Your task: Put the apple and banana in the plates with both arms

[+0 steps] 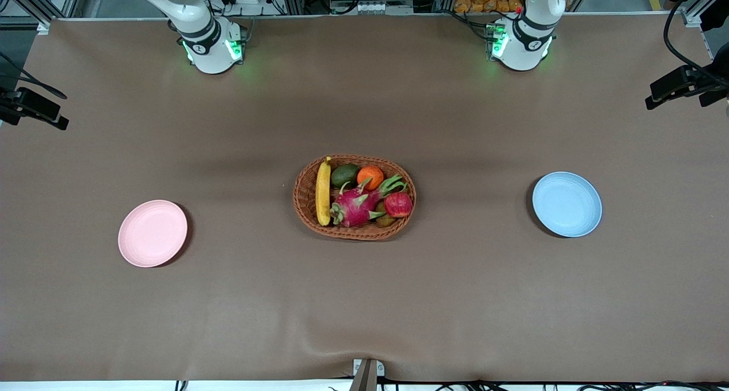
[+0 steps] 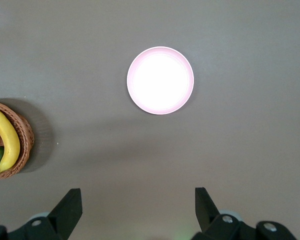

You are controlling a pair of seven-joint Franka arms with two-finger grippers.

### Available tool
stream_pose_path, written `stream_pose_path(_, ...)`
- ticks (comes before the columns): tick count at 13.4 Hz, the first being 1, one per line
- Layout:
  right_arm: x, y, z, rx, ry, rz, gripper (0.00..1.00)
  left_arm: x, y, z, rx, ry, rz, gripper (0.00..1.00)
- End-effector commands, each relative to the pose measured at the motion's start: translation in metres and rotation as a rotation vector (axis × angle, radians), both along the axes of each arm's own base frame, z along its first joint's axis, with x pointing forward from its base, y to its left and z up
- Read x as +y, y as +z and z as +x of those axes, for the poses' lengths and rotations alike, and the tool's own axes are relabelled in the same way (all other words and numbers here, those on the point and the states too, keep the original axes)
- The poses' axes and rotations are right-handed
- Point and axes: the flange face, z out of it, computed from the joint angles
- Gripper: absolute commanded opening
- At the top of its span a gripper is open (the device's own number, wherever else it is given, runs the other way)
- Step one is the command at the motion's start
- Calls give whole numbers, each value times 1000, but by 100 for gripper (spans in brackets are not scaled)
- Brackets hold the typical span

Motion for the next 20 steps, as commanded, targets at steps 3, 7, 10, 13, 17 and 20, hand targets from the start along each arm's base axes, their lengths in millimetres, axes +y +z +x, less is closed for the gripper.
stream_pose_path(3,-3,-2,2,7,-7,-9,100,0,1,-2,18,-19,0,100)
stream_pose_path(7,-2,-4,4,7,-6,-9,100,-4,-5,-2,32,-26,0,100)
stream_pose_path(10,5,-12,9,19,7,5,100,-8,-6,-2,35,-28,0,100)
stream_pose_path(13,19,-40,19,80,32,37,100,-23,-12,3,37,-13,-10,100)
stream_pose_path(17,49,-114,58,181,116,160,100,-75,-29,14,40,26,3,100)
stream_pose_path(20,129,-142,72,222,240,134,100,-131,-70,26,73,117,0,100)
